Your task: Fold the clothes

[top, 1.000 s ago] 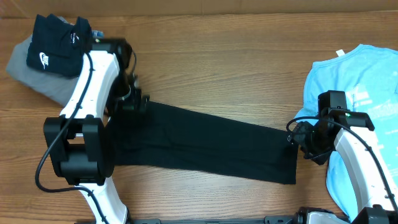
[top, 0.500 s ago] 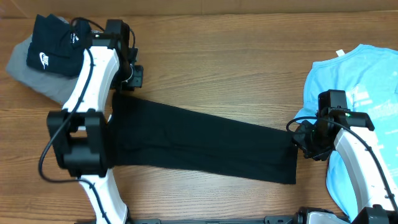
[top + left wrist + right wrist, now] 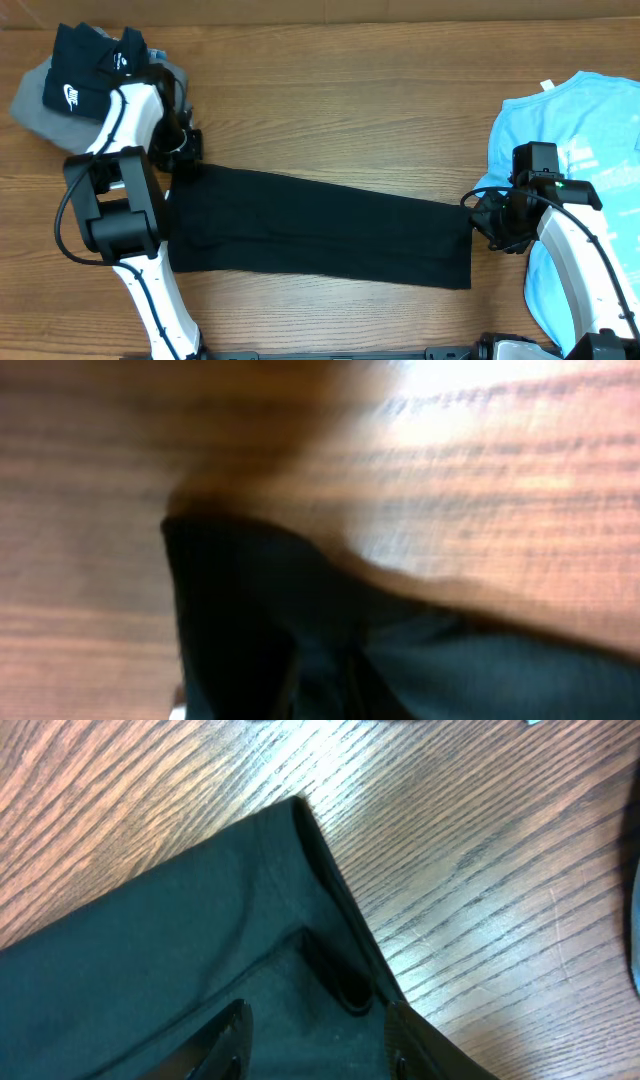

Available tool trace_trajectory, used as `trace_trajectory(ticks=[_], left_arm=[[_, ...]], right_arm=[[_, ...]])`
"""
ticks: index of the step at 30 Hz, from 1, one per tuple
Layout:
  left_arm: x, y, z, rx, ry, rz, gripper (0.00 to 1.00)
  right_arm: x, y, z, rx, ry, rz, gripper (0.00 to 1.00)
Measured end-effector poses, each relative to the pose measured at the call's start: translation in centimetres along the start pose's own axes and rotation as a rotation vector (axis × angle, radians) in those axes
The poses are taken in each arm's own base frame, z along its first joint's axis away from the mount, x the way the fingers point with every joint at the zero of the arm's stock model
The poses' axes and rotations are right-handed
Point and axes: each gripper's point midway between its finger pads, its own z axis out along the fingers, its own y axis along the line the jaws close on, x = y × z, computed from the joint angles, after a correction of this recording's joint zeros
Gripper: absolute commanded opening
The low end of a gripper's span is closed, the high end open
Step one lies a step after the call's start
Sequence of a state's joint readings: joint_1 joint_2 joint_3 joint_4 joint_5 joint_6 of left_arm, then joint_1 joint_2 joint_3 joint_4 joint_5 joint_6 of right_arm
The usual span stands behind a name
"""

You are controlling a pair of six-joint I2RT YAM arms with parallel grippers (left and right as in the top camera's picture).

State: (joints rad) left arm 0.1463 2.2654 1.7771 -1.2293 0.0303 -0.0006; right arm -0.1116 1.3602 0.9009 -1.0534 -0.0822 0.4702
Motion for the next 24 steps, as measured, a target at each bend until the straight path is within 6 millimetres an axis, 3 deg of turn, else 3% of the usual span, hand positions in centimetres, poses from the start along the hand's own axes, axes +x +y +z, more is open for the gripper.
trace_trajectory(ticks=[3, 7, 9, 10, 14, 17, 20, 24], left_arm=[[-0.2, 0.2, -1.6, 0.012, -0.024, -0.010, 0.27], [-0.5, -0.1, -8.1, 0.022, -0.160, 0.001, 0.45], [-0.3, -0.3, -12.0, 0.025, -0.254, 0.007, 0.93], [0.0, -0.4, -14.0, 0.025, -0.307, 0.008, 1.00], [2.4, -1.0, -21.5, 0.044, -0.498, 0.021, 1.00], [4.5, -1.7, -25.0, 0.079, -0.584, 0.037, 1.00], [6.8, -2.2, -26.2, 0.103, -0.590, 0.045, 1.00], [8.4, -2.4, -25.9, 0.114, -0.541, 0.043, 1.00]], right_arm=[[0.0, 0.0, 0.0, -0.013, 0.007, 0.004, 0.51], [0.2, -0.1, -0.1, -0.022, 0.024, 0.008, 0.59], [0.2, -0.1, -0.1, -0.025, 0.025, 0.003, 0.63], [0.2, -0.2, -0.1, -0.028, 0.027, 0.006, 0.63], [-0.1, -0.6, -0.1, -0.029, 0.026, 0.022, 0.64], [-0.1, -1.1, 0.5, -0.015, 0.052, 0.025, 0.67], [0.0, -1.6, 1.7, 0.004, 0.101, 0.031, 0.71], [0.9, -2.0, 3.9, 0.009, 0.196, 0.022, 0.77]])
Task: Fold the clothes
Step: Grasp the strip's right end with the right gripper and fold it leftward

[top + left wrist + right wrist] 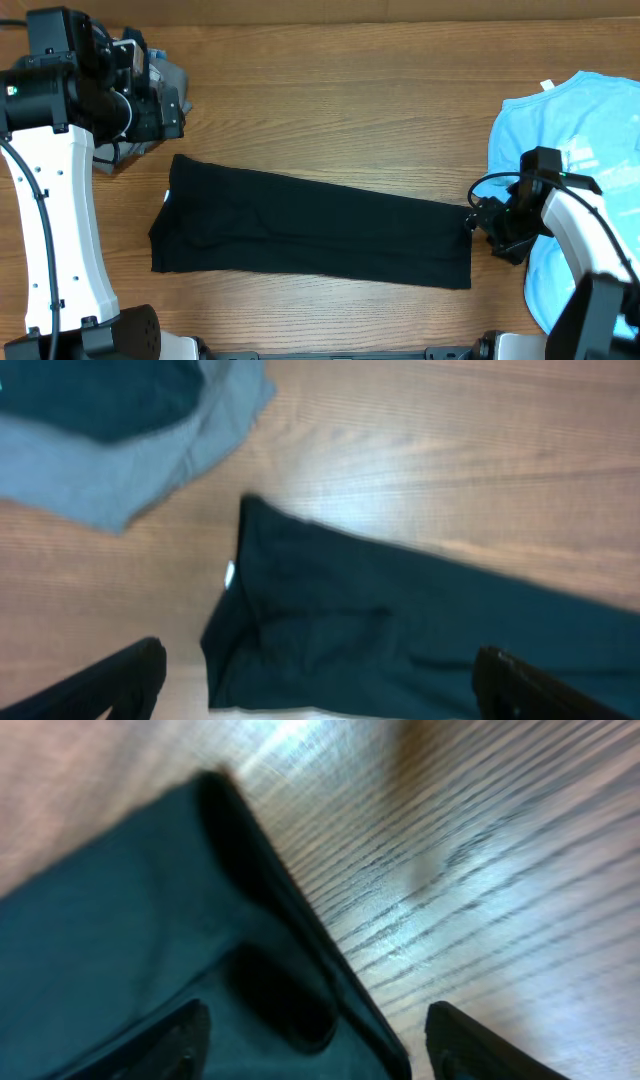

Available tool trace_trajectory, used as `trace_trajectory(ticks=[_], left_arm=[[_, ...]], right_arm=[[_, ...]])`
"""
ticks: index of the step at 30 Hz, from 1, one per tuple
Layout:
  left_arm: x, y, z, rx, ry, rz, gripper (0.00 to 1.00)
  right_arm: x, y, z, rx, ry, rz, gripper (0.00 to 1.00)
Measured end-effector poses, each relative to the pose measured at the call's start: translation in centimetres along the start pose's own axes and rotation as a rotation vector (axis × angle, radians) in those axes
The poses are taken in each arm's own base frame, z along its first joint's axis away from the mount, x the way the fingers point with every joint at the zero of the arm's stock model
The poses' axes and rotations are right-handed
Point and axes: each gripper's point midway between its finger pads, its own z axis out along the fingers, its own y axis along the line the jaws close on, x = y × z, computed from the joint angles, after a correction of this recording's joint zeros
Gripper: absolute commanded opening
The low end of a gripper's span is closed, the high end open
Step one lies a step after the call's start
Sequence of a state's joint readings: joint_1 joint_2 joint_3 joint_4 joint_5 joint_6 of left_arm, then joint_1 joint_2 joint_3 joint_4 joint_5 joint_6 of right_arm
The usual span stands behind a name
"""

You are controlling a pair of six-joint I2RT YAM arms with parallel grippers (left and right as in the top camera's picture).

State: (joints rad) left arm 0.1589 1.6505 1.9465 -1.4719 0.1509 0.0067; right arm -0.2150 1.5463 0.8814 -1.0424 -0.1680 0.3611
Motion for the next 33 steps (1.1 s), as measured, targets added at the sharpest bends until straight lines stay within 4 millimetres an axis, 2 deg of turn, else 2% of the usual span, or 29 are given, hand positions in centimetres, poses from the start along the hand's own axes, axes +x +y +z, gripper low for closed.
trace_trajectory(ticks=[5, 9, 11, 15, 18, 23, 25, 28, 33], left_arm=[[1.6, -0.1, 0.0, 0.004, 0.064, -0.010, 1.00], [1.7, -0.1, 0.0, 0.007, 0.071, -0.011, 1.00], [1.7, -0.1, 0.0, 0.007, 0.071, -0.011, 1.00], [1.7, -0.2, 0.0, 0.009, 0.071, -0.011, 1.00], [1.7, -0.2, 0.0, 0.011, 0.072, -0.011, 1.00], [1.9, -0.2, 0.0, 0.011, 0.079, -0.012, 1.00], [2.0, -0.2, 0.0, 0.011, 0.084, -0.013, 1.00], [2.2, -0.2, 0.0, 0.011, 0.091, -0.014, 1.00], [2.3, -0.2, 0.0, 0.011, 0.094, -0.015, 1.00]], right_arm=[[0.6, -0.4, 2.8, -0.012, 0.079, -0.015, 0.79], [1.1, 1.0, 3.0, -0.127, 0.085, -0.072, 0.78], [1.3, 2.2, 3.0, -0.209, 0.078, -0.107, 0.69], [2.1, 3.6, 3.5, -0.321, 0.094, -0.152, 0.25], [3.0, 3.6, 4.2, -0.344, 0.130, -0.151, 0.05], [3.5, 3.2, 4.0, -0.316, 0.163, -0.128, 0.04], [3.6, 2.5, 3.2, -0.265, 0.177, -0.096, 0.04], [1.9, 1.8, 0.5, -0.180, 0.106, -0.067, 0.04], [-1.1, 2.8, -6.7, -0.161, -0.120, -0.096, 0.04]])
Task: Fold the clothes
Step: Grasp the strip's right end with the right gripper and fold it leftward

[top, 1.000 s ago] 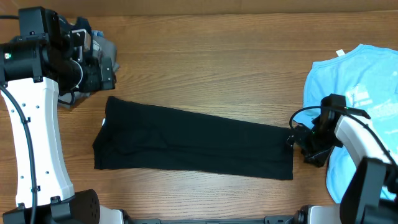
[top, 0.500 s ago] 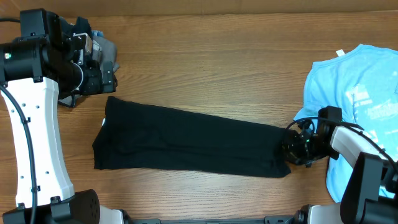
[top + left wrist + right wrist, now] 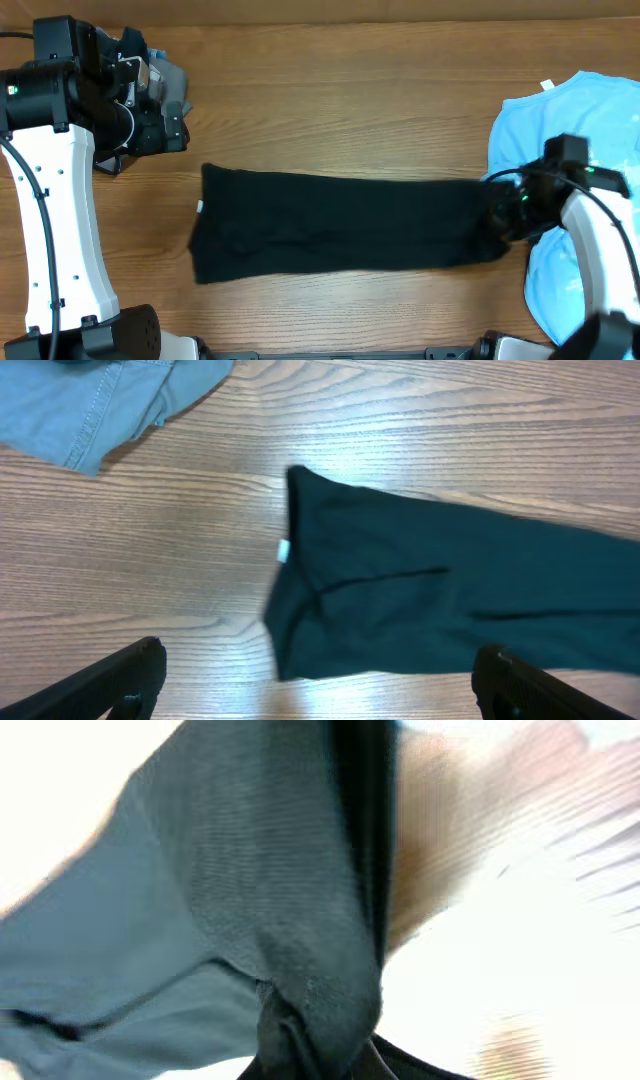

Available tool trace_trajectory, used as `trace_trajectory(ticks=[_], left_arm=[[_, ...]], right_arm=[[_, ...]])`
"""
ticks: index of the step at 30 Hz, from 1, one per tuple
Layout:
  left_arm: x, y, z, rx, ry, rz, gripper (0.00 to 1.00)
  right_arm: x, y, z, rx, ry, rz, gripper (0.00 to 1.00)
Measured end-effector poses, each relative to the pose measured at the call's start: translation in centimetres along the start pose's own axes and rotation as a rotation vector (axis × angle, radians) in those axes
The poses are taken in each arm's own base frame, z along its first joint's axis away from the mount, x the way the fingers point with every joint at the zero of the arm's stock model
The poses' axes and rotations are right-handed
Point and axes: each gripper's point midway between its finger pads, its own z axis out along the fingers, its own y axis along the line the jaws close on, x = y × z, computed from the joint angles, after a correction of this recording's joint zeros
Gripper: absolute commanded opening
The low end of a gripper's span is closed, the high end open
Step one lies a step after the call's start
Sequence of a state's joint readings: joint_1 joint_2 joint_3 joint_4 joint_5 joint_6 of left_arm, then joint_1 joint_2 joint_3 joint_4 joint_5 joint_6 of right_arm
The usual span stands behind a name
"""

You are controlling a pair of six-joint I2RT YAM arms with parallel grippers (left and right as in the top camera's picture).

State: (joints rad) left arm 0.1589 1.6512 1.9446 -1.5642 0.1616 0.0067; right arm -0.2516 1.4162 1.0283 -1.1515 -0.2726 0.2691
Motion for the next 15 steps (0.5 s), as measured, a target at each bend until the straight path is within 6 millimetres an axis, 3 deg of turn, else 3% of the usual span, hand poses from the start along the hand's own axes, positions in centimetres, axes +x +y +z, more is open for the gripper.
trace_trajectory(ticks=[2, 5, 15], left_arm=[[0.0, 0.0, 0.0, 0.000, 0.000, 0.000, 1.00], [0.0, 0.0, 0.0, 0.000, 0.000, 0.000, 1.00], [0.1, 0.0, 0.0, 0.000, 0.003, 0.000, 1.00]], right_arm=[[-0.4, 1.2, -1.9, -0.012, -0.066, -0.037, 0.04], [0.7, 3.1, -2.5, -0.021, -0.080, -0.101, 0.04], [4.3, 11.7, 1.6, -0.081, -0.064, -0.292, 0.04]])
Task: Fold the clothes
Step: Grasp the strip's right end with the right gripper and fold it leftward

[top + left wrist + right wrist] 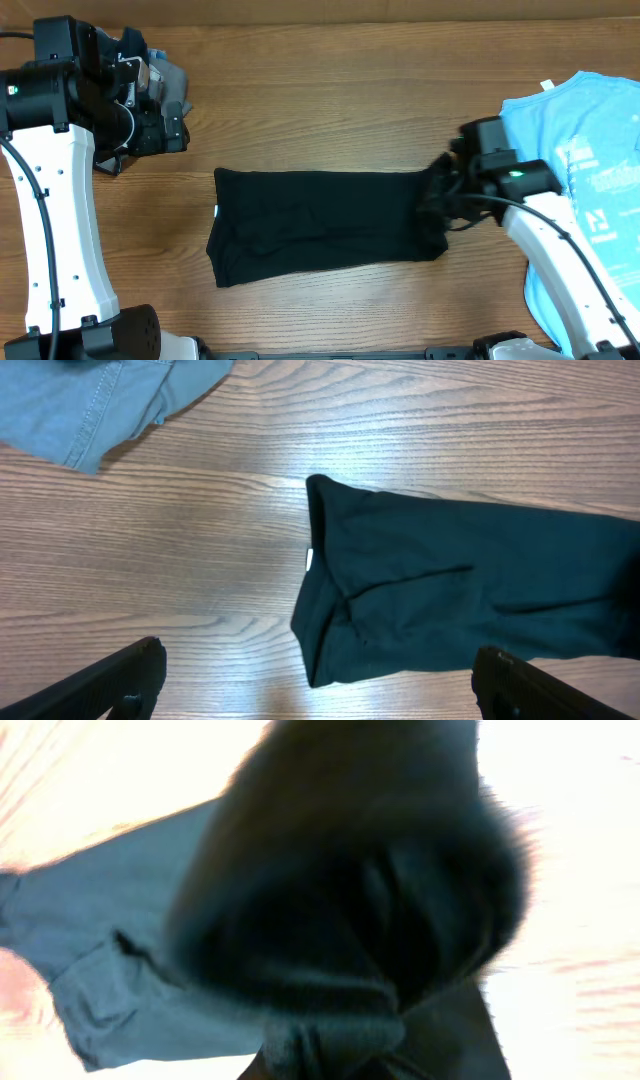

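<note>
A long black garment (320, 225) lies across the middle of the wooden table, its left end (330, 590) also in the left wrist view. My right gripper (440, 205) is shut on its right end, which is lifted and bunched (340, 920) in front of the right wrist camera. My left gripper (160, 125) hovers open at the back left, well clear of the garment, its fingertips (120, 680) wide apart at the frame's bottom corners.
A light blue T-shirt (585, 150) lies spread at the right edge. A pile of grey (165, 75) and black clothes sits at the back left corner, its grey denim edge (90, 410) visible from the left wrist.
My right gripper has moved left with the garment's right end, from near the blue shirt to about the table's centre-right. The garment looks shorter and its left end has slid a little right.
Both grippers were at the ends of the stretched black garment. Then the left gripper was open and raised by the clothes pile, the right still at the right end. The right gripper then held that end lifted, and now has it carried leftward over the garment.
</note>
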Available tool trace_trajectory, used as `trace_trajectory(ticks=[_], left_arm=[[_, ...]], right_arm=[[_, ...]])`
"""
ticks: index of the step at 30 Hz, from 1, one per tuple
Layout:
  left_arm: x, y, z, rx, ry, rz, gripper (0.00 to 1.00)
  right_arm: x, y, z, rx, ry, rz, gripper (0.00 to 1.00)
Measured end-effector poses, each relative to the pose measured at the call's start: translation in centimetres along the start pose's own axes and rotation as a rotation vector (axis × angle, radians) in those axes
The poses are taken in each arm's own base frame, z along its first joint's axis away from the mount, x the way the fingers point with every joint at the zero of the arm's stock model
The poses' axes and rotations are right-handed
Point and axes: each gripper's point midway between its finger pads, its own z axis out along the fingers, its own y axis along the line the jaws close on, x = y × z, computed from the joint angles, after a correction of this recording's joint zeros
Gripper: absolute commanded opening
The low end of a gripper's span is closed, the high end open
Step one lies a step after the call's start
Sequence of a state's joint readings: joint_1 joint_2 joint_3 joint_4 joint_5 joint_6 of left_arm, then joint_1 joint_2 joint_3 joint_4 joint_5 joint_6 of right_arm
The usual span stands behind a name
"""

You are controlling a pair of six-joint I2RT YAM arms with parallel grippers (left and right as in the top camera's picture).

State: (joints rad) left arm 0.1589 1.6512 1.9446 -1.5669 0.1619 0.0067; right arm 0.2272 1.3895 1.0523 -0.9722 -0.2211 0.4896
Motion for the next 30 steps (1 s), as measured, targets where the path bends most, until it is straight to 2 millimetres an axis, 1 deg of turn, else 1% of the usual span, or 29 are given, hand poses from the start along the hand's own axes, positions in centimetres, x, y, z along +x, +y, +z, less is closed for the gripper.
trace_trajectory(ticks=[2, 7, 9, 11, 14, 15, 16, 17, 18, 19, 22, 25, 27, 29, 30], left_arm=[[0.0, 0.0, 0.0, 0.000, 0.002, 0.000, 1.00], [0.1, 0.0, 0.0, 0.000, 0.002, 0.000, 1.00], [0.1, 0.0, 0.0, 0.000, 0.003, 0.000, 1.00], [0.1, 0.0, 0.0, 0.000, 0.003, -0.001, 1.00], [0.1, 0.0, 0.0, 0.000, 0.005, -0.001, 1.00], [0.1, 0.0, 0.0, 0.000, 0.005, -0.001, 1.00], [0.1, 0.0, 0.0, 0.000, 0.005, -0.001, 1.00], [0.1, 0.0, 0.0, 0.000, 0.005, -0.001, 1.00], [0.1, 0.0, 0.0, 0.000, 0.005, -0.001, 1.00], [0.1, 0.0, 0.0, 0.000, 0.005, -0.001, 1.00], [0.1, 0.0, 0.0, 0.000, 0.005, -0.001, 1.00], [0.1, 0.0, 0.0, 0.000, 0.004, -0.001, 1.00], [0.1, 0.0, 0.2, 0.000, 0.006, -0.001, 1.00], [0.2, 0.1, 0.6, 0.001, 0.012, -0.003, 1.00], [0.3, 0.1, 0.9, 0.001, 0.019, -0.008, 1.00]], right_arm=[[0.6, 1.6, 1.5, -0.006, 0.025, -0.016, 0.04], [2.6, 4.5, 5.6, -0.003, 0.091, -0.058, 0.04], [3.4, 5.4, 7.0, -0.001, 0.108, -0.074, 0.04], [4.5, 5.9, 7.9, 0.008, 0.133, -0.078, 0.04], [5.3, 6.3, 8.3, 0.012, 0.146, -0.074, 0.06], [5.4, 6.6, 8.4, 0.008, 0.145, -0.074, 0.09], [5.5, 6.9, 8.4, 0.001, 0.141, -0.075, 0.19], [5.5, 7.1, 8.5, -0.004, 0.138, -0.074, 0.33], [5.7, 7.3, 8.5, -0.007, 0.139, -0.077, 0.44], [5.8, 7.5, 8.5, -0.010, 0.141, -0.080, 0.49], [6.4, 7.8, 8.5, -0.021, 0.161, -0.099, 0.49], [6.9, 7.4, 8.3, -0.008, 0.181, -0.100, 0.49], [6.9, 7.2, 7.9, -0.001, 0.180, -0.097, 0.48], [6.6, 7.0, 7.0, -0.003, 0.160, -0.095, 0.39], [6.3, 7.0, 6.4, -0.010, 0.145, -0.094, 0.28]])
